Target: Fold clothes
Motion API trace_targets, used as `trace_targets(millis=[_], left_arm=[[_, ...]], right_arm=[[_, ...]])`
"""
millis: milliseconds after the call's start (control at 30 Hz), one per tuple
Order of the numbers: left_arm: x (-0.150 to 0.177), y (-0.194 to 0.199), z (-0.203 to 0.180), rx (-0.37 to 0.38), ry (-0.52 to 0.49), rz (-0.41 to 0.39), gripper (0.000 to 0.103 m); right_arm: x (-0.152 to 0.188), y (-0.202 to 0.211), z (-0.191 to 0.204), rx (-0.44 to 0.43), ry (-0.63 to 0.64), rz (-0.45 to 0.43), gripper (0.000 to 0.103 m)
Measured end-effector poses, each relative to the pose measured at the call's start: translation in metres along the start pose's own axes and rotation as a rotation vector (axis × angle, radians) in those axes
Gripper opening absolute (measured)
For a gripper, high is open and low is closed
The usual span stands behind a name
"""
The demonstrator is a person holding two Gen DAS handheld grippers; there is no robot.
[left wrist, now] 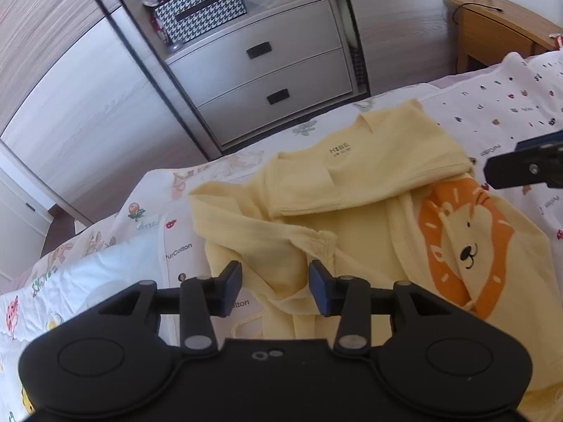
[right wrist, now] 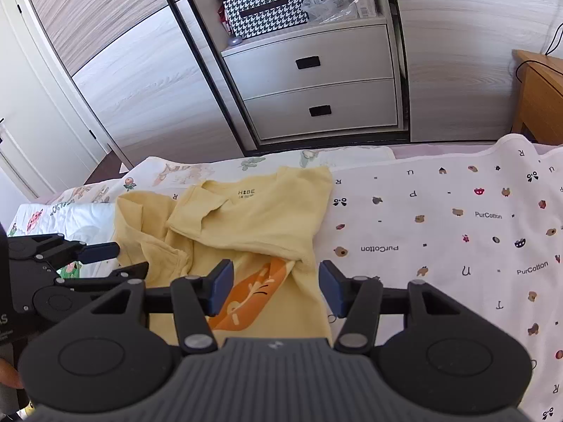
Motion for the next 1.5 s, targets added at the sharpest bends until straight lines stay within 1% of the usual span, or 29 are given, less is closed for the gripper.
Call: trace_targets(millis=[100,167,200,233,300,333,400,433,467,500,533,600,633,767,833,867,900,967,1033,1067,1100,1167,1267,1333,1367,1433,1500], left_arm=[[0.003,0.010,0.010,-0.020,0.039,-0.021,0.051],[0.005,0.014,0.024,-0.041,0.073,-0.045,0.053],[0.005,0.016,0.028,-0.037,0.085,-0.060,0.053],[0.004,0.017,0.030,-0.009,0.093,-0.083,0.054],[0.002,0.014,0.022,0.083,0.054,-0.070,0.054],[0.002,0.013,0.017,0.086,0.033,-0.067,0.055],[0.001,0.012,0.006,0.068,-0.007,-0.063,0.055],[-0.001,0.008,0.000,0.019,-0.023,-0.057,0.055],[-0.001,0.005,-0.004,-0.014,-0.022,-0.049,0.055],[-0.001,0.003,-0.005,-0.021,-0.017,-0.044,0.055],[-0.001,0.001,-0.007,-0.016,-0.002,-0.035,0.055],[-0.001,-0.004,-0.012,0.037,0.055,-0.012,0.055],[-0.001,-0.005,-0.013,0.048,0.074,-0.009,0.055],[0.000,0.002,-0.011,0.071,0.125,-0.050,0.056],[0.000,0.006,-0.008,0.083,0.149,-0.070,0.056],[0.000,0.006,-0.005,0.087,0.169,-0.066,0.056],[0.000,0.005,-0.003,0.088,0.193,-0.052,0.056],[0.000,0.003,0.003,0.116,0.270,-0.028,0.056],[0.000,0.004,0.005,0.138,0.306,-0.029,0.057],[0.000,0.006,0.006,0.135,0.314,-0.035,0.057],[0.001,0.007,0.007,0.127,0.318,-0.041,0.057],[0.002,0.010,0.007,0.089,0.297,-0.057,0.057],[0.004,0.016,0.006,0.043,0.280,-0.087,0.057],[0.004,0.018,0.004,0.063,0.282,-0.103,0.057],[0.005,0.017,0.000,0.076,0.269,-0.097,0.057],[0.006,0.013,-0.009,0.061,0.231,-0.071,0.057],[0.009,0.009,-0.016,0.027,0.200,-0.065,0.057]], right_arm=[[0.001,0.000,0.000,-0.001,-0.001,0.001,0.058],[0.001,0.000,0.000,-0.004,-0.002,0.002,0.058],[0.002,-0.001,0.000,-0.006,-0.006,0.001,0.058],[0.002,-0.001,0.000,-0.007,-0.009,0.000,0.058],[0.004,-0.002,0.000,-0.013,-0.019,-0.003,0.058],[0.004,-0.002,0.000,-0.016,-0.025,-0.004,0.058],[0.005,-0.003,0.001,-0.020,-0.032,-0.002,0.058],[0.006,-0.004,0.001,-0.024,-0.032,0.002,0.058],[0.007,-0.005,0.001,-0.026,-0.031,0.004,0.058],[0.007,-0.005,0.001,-0.026,-0.030,0.006,0.058],[0.007,-0.006,0.001,-0.025,-0.029,0.008,0.058],[0.007,-0.006,0.001,-0.031,-0.032,0.008,0.058],[0.007,-0.005,0.000,-0.032,-0.037,0.006,0.058],[0.007,-0.006,-0.001,-0.037,-0.051,0.007,0.058],[0.006,-0.007,0.001,-0.053,-0.069,0.007,0.059],[0.006,-0.007,0.002,-0.059,-0.077,0.006,0.063],[0.005,-0.008,0.003,-0.056,-0.085,0.000,0.070],[0.003,-0.008,0.006,-0.049,-0.097,-0.015,0.073],[0.003,-0.009,0.011,-0.017,-0.077,-0.028,0.075],[0.004,-0.010,0.013,-0.004,-0.066,-0.026,0.078],[0.005,-0.011,0.016,0.009,-0.048,-0.022,0.085],[0.008,-0.011,0.019,0.038,-0.022,-0.029,0.091],[0.008,-0.007,0.014,0.072,-0.022,-0.062,0.093],[0.007,-0.006,0.008,0.114,-0.029,-0.085,0.093],[0.006,-0.005,0.005,0.130,-0.034,-0.095,0.093],[0.006,-0.004,0.001,0.106,-0.052,-0.101,0.093],[0.007,-0.005,-0.002,0.090,-0.061,-0.100,0.093]])
Point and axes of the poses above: each gripper's, at about its wrist camera, not at the fingertips, and y roughly against the way its jaws point, z to its left, x to its underside, the point moved 8 cm from there along -y, roughly the way its jaws point, and after that the axes turned 7 degrees about z, right-handed, at the moved point
